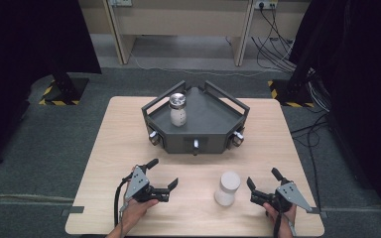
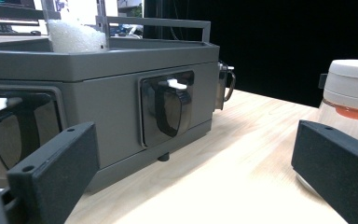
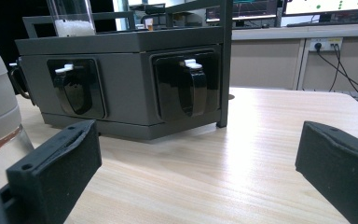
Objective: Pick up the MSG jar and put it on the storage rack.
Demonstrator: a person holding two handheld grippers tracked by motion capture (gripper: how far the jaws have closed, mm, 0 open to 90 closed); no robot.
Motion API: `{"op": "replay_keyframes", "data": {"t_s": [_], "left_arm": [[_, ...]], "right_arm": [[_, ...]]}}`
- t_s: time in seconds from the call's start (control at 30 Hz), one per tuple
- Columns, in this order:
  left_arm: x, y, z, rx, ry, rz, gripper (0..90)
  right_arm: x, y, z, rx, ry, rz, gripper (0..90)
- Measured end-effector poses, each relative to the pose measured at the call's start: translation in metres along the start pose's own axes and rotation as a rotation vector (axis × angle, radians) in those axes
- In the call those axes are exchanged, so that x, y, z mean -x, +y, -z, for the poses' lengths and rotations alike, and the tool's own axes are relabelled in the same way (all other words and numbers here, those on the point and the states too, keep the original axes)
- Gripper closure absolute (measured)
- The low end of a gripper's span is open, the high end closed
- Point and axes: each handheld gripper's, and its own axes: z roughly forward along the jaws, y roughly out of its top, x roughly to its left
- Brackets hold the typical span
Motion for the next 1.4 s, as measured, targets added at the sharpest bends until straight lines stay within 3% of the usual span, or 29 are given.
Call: {"op": "replay_keyframes", "data": {"t_s": [0.5,1.03,1.23,1.4], "left_arm": [[0.001,-0.001,0.000,0.002,-0.003,0.001,0.5],[0.001,-0.002,-0.001,-0.003,-0.002,0.000,0.4],[-0.001,-0.002,-0.001,-0.003,0.005,0.004,0.5],[-0.001,-0.002,-0.001,-0.003,0.004,0.004,0.5]], "right_arm": [[0.000,0.002,0.001,0.002,0.023,0.006,0.3],[-0.003,0.004,0.006,0.027,0.016,-0.012,0.3],[-0.007,0.007,0.012,0.035,0.007,-0.009,0.3],[-0.012,0.007,0.018,0.034,0.026,-0.008,0.3]]}}
